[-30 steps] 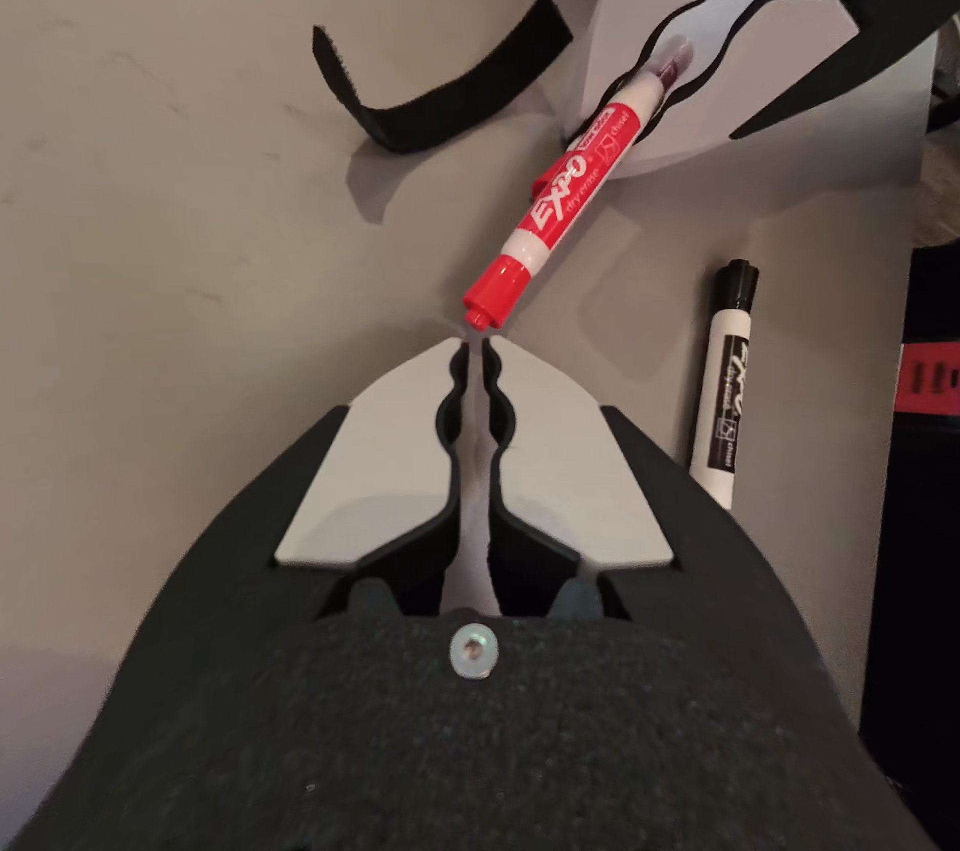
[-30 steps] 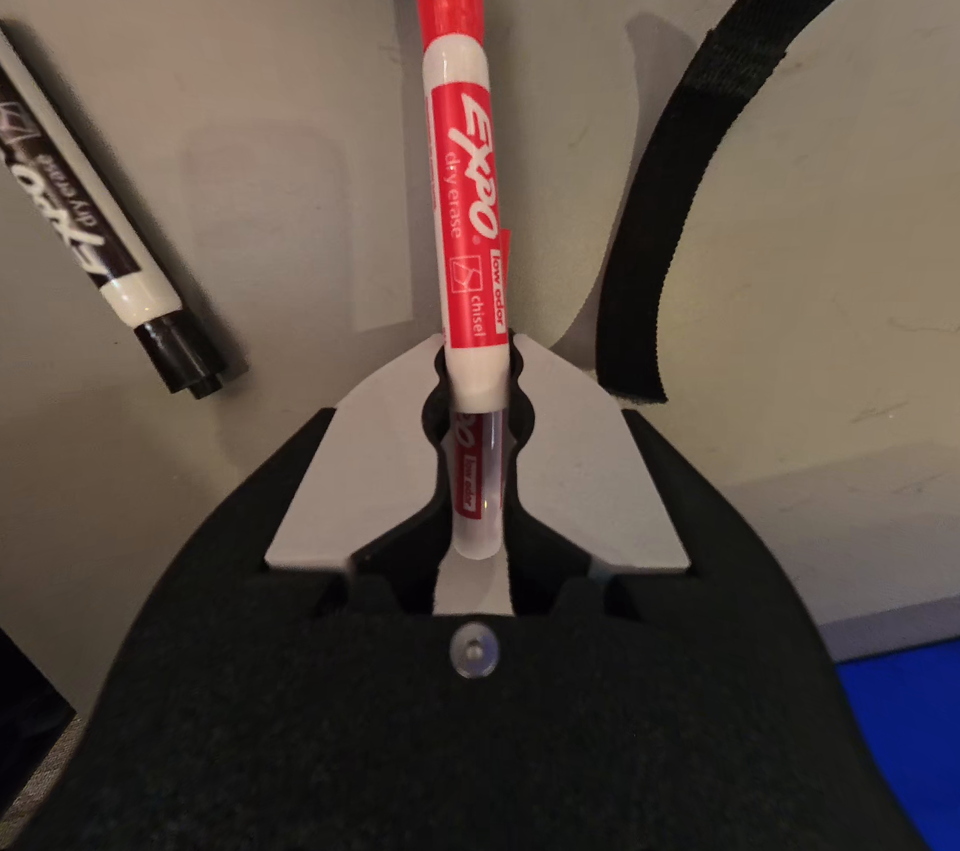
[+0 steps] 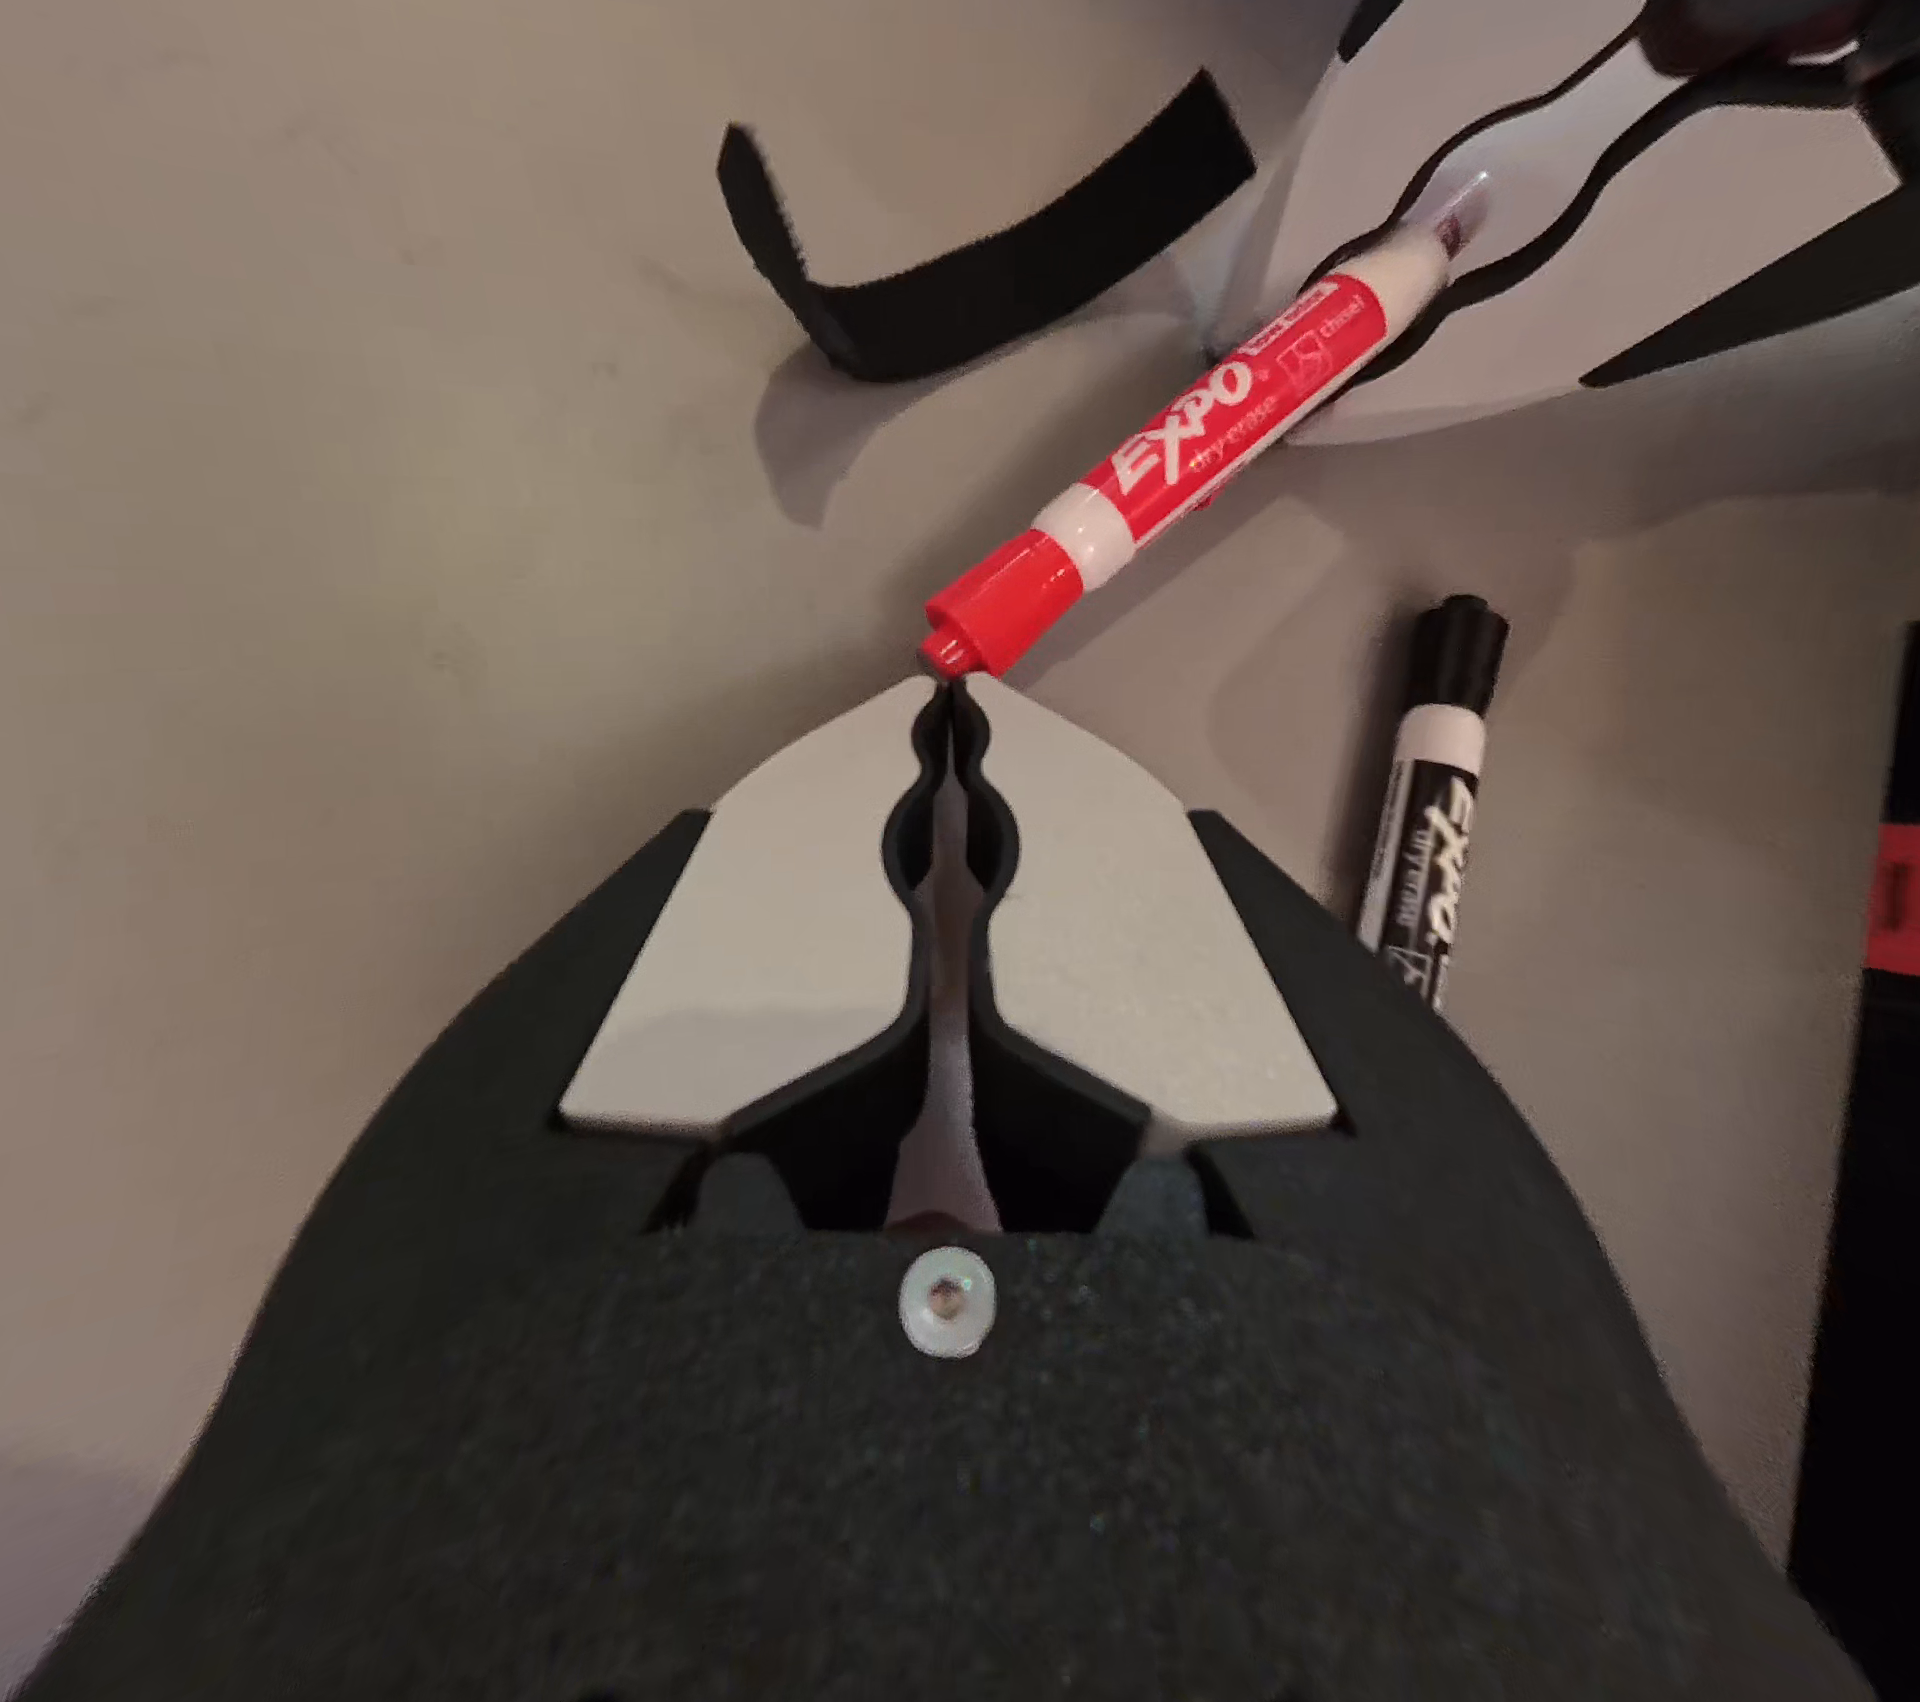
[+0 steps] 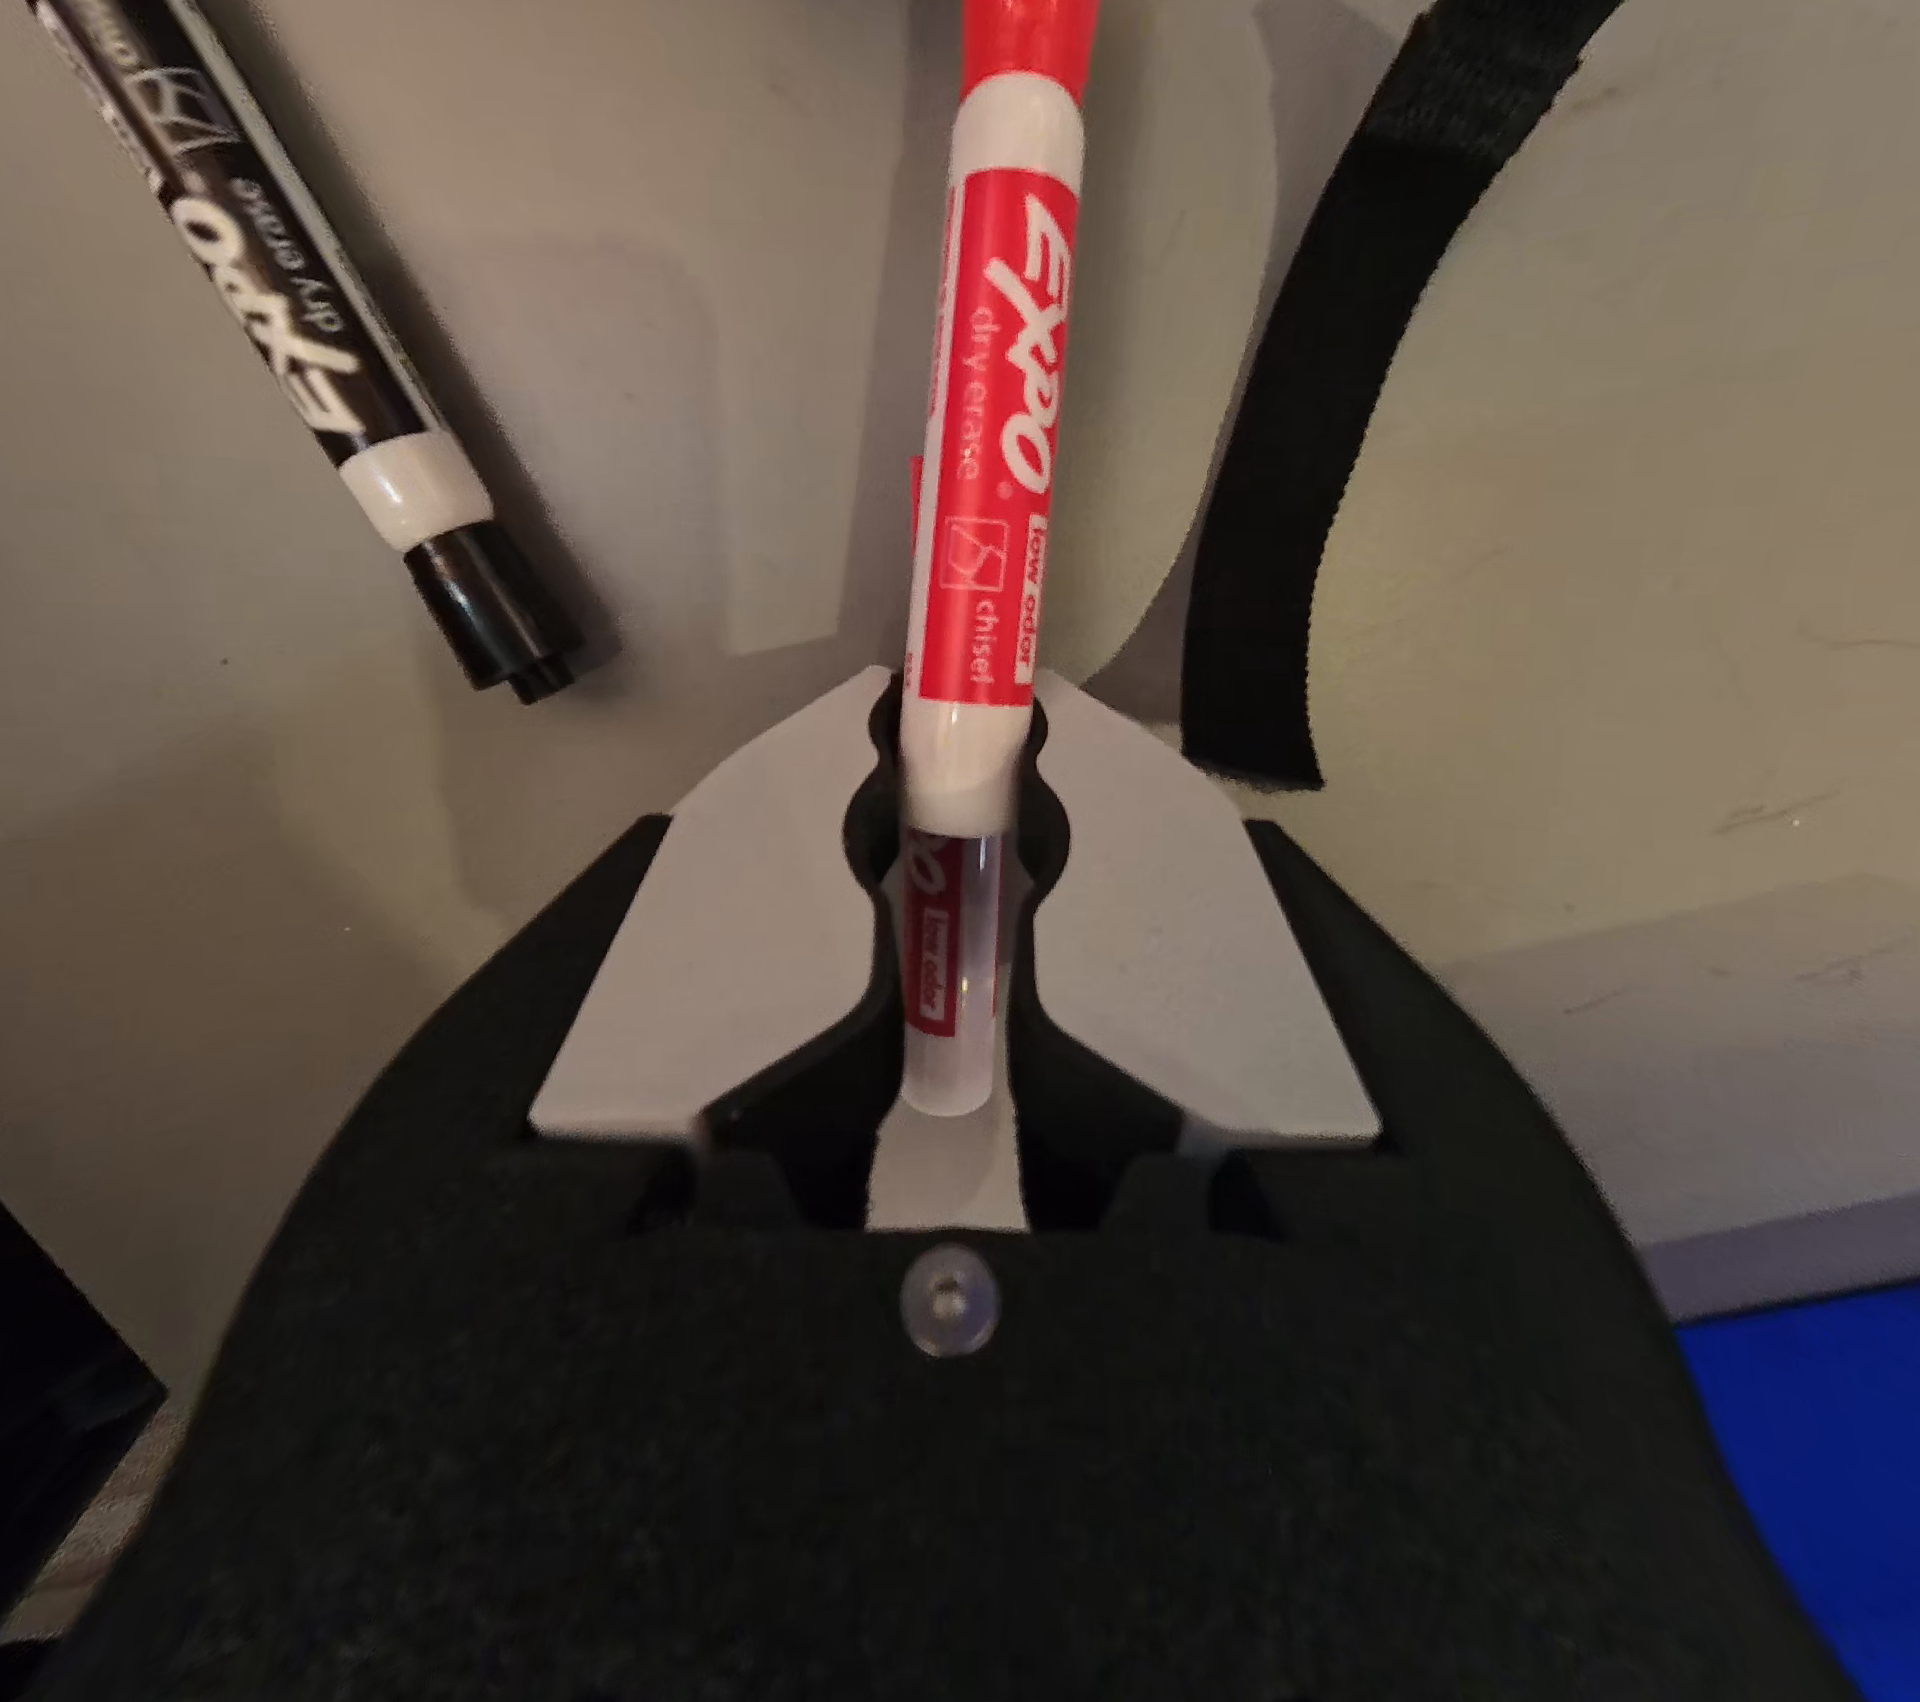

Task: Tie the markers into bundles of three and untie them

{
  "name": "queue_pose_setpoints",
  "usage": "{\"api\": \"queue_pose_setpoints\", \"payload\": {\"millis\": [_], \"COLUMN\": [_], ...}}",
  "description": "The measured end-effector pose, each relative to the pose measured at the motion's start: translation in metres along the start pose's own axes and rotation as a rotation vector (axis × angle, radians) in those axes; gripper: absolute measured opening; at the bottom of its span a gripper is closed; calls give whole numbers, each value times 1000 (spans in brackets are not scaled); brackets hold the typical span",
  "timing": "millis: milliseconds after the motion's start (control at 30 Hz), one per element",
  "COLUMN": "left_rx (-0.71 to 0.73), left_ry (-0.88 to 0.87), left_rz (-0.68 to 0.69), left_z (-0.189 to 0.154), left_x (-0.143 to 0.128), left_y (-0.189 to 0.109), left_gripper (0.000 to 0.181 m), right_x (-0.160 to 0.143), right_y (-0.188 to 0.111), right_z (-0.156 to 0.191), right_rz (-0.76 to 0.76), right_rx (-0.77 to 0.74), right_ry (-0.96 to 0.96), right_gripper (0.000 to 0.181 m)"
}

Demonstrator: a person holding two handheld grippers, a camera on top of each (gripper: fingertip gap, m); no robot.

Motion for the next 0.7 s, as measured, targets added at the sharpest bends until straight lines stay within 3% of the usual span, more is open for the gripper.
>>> {"api": "queue_pose_setpoints", "payload": {"millis": [267, 400, 567, 700], "left_rx": [-13, -106, -71, -132], "left_ry": [-1, -29, -3, 1], "left_rz": [-33, -79, -30, -49], "left_z": [-1, -13, -13, -24], "left_x": [5, 8, 5, 12], "left_y": [-2, -3, 6, 11], "left_gripper": [0, 0, 3, 3], "right_x": [-1, 2, 5, 6], "right_y": [-1, 0, 0, 0], "right_z": [-4, -4, -6, -6], "right_rz": [75, 147, 214, 244], "right_rx": [13, 25, 51, 70], "right_ry": [-19, -51, -57, -61], "right_gripper": [18, 18, 19, 19]}}
Point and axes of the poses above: each gripper's, where its closed fingertips meet, y out along the fingers, x out of its top, z = x × y across the jaws, the point moved 5 cm from there along -y, back along the fingers, and after that the axes turned 5 degrees about -z, right-handed, at the moved point
